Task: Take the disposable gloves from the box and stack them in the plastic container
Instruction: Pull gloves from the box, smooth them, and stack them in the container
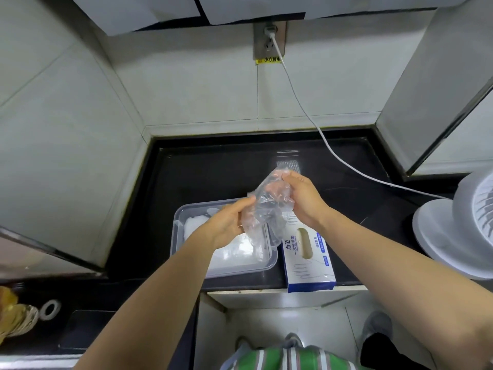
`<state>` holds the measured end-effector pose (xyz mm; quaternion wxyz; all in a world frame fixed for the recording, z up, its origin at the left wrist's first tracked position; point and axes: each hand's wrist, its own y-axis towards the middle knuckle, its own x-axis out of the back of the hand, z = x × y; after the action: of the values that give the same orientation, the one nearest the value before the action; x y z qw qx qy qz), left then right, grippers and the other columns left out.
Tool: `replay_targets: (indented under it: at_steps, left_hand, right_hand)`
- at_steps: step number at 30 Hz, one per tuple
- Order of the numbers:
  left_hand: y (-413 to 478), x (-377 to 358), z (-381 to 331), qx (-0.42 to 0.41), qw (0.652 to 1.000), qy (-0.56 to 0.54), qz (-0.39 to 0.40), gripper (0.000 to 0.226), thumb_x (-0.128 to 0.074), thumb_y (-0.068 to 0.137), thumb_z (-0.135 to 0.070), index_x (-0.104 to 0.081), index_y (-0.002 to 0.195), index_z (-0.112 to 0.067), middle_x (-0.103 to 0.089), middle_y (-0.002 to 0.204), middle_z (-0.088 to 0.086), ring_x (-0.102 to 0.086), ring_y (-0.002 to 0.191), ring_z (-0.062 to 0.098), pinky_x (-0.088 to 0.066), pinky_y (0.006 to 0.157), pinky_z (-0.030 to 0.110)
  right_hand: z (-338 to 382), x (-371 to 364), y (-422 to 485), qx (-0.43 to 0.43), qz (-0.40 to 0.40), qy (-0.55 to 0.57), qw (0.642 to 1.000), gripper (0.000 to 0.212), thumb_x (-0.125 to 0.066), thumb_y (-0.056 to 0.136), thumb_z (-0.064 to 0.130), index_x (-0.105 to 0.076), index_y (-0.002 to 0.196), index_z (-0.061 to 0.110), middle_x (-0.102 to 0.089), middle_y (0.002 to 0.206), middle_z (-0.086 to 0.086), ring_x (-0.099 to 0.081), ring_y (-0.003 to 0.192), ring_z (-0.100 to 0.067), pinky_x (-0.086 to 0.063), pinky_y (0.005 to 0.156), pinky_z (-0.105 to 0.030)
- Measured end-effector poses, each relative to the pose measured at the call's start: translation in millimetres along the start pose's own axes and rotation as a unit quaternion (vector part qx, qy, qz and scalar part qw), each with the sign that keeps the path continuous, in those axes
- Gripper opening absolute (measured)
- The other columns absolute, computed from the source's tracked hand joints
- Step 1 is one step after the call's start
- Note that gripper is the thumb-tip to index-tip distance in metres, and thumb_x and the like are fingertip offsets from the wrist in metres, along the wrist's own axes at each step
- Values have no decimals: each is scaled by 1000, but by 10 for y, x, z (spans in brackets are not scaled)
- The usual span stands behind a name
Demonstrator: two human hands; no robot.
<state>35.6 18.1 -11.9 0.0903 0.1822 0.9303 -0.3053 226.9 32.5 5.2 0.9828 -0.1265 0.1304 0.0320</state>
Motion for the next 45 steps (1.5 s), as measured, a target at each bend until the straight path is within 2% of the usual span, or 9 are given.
replay_targets:
  at_steps: [8,11,15,21,25,29,36,40,45]
  left_hand:
    - [-177,356,36,-152,961,111,-202,7,-63,94,-18,-69,97,-18,-69,94,5,-64,94,22,-52,90,35]
    - [-259,383,31,-165,947,128,-243,10,-64,94,-23,-69,101,-18,-70,95,3,-68,91,23,-55,87,38]
    - [-381,481,-11,-85,971,-1,-223,36,-71,84,-47,-73,106,-19,-73,104,6,-69,99,26,-54,93,46]
    - [-488,601,59,18,987,-23,-159,31,-65,93,-26,-65,117,-6,-74,96,9,-71,88,22,-58,80,35]
    - [-365,659,155,-25,958,120,-259,29,-51,100,-31,-55,120,-11,-65,76,5,-53,54,13,-43,47,24]
    - [-309,682,255,-78,880,346,-315,32,-45,102,-36,-52,119,-10,-56,79,7,-50,58,13,-38,47,24]
    - [-302,663,386,-54,782,548,-293,36,-36,105,-35,-39,131,-10,-55,94,5,-56,77,13,-36,50,17]
    - [-188,617,504,-28,779,564,-272,43,-35,105,-37,-33,140,-12,-61,110,10,-62,93,19,-48,68,26]
    - [-96,623,637,-16,770,582,-261,49,-42,102,-41,-29,142,-16,-61,118,8,-62,99,21,-50,72,28]
  right_hand:
    - [-176,-285,49,-75,46,-75,993,38,-48,98,35,-71,112,8,-74,106,-11,-71,100,-25,-57,87,-38]
    - [-261,-447,56,-30,-11,-119,992,22,-63,95,30,-68,86,10,-71,81,-7,-68,73,-21,-55,64,-28]
    - [-363,-614,71,58,-62,-207,975,12,-59,97,19,-66,91,12,-63,74,0,-55,55,0,-43,53,-17]
    - [-502,-722,-31,53,-97,-257,960,20,-49,102,16,-57,85,21,-64,78,-9,-48,38,-5,-39,37,-20]
    - [-640,-740,-58,25,-116,-309,944,20,-44,105,21,-55,88,21,-65,87,-16,-51,42,-13,-38,35,-21]
    - [-749,-719,-59,-8,-117,-353,928,18,-42,106,22,-54,92,21,-65,94,-18,-54,55,-21,-37,35,-18]
    - [-616,-613,-34,112,-196,-437,871,39,-58,95,11,-46,132,11,-54,120,-8,-58,105,-20,-47,80,-30]
    - [-548,-737,-78,246,-114,-453,850,25,-60,91,4,-58,115,13,-50,114,-1,-54,93,-7,-45,78,-16]
    - [-958,-850,-31,2,48,-576,816,47,-59,93,5,-46,135,19,-40,140,-11,-58,110,-26,-46,99,-30]
